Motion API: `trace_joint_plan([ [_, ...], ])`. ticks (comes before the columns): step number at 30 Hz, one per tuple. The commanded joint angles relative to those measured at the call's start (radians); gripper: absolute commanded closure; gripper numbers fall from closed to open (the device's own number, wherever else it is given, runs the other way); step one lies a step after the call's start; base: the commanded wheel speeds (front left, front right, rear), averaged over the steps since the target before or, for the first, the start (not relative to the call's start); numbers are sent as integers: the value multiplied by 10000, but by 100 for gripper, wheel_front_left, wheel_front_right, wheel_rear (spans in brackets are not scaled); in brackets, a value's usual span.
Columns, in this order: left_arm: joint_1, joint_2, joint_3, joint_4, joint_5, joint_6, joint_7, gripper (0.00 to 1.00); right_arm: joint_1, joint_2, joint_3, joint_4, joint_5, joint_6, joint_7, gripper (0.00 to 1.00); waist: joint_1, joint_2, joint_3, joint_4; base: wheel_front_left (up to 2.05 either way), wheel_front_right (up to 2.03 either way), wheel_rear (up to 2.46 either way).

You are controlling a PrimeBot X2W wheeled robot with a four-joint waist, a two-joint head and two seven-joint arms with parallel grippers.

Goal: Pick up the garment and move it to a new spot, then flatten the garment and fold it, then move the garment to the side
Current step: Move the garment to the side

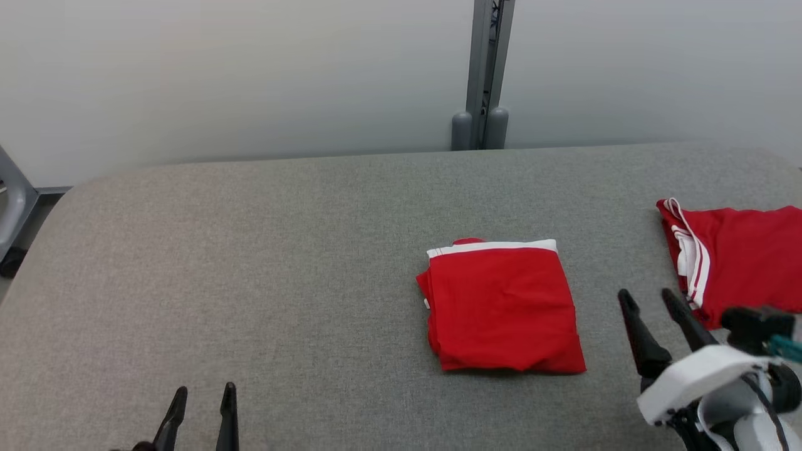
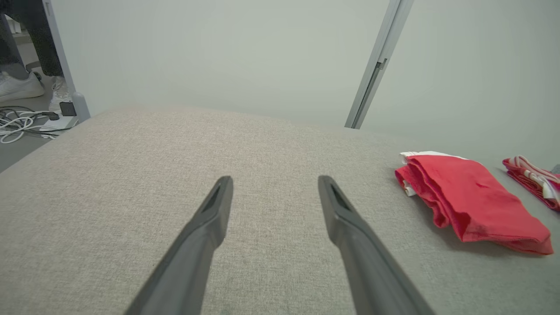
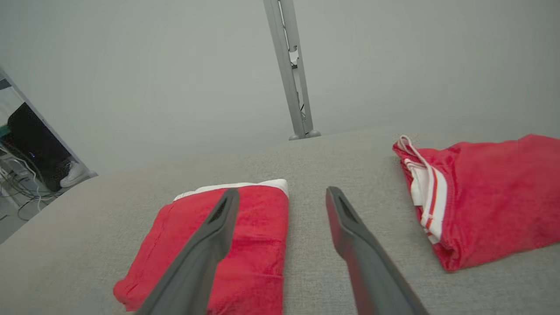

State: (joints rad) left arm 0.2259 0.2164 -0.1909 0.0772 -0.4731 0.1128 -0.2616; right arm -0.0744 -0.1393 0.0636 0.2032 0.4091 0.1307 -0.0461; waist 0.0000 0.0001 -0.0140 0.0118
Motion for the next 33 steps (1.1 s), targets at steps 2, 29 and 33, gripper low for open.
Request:
trace_joint_plan([
  [2,-501,-9,-91,96,126,-195,-40,0,-691,-233,356,89,851,3,1557,0,0,-1,622,157,0,0,0],
  [29,-2237,-1059,482,961,739,-1098,-29,0,-3802,13,-204,1943,1529,3,4320,100,0,-1,2727,-115,0,0,0],
  [33,-2340,-945,459,820,910,-1208,-30,0,-3671,-553,-303,644,1630,3,4781,100,0,-1,2964,-1029,0,0,0],
])
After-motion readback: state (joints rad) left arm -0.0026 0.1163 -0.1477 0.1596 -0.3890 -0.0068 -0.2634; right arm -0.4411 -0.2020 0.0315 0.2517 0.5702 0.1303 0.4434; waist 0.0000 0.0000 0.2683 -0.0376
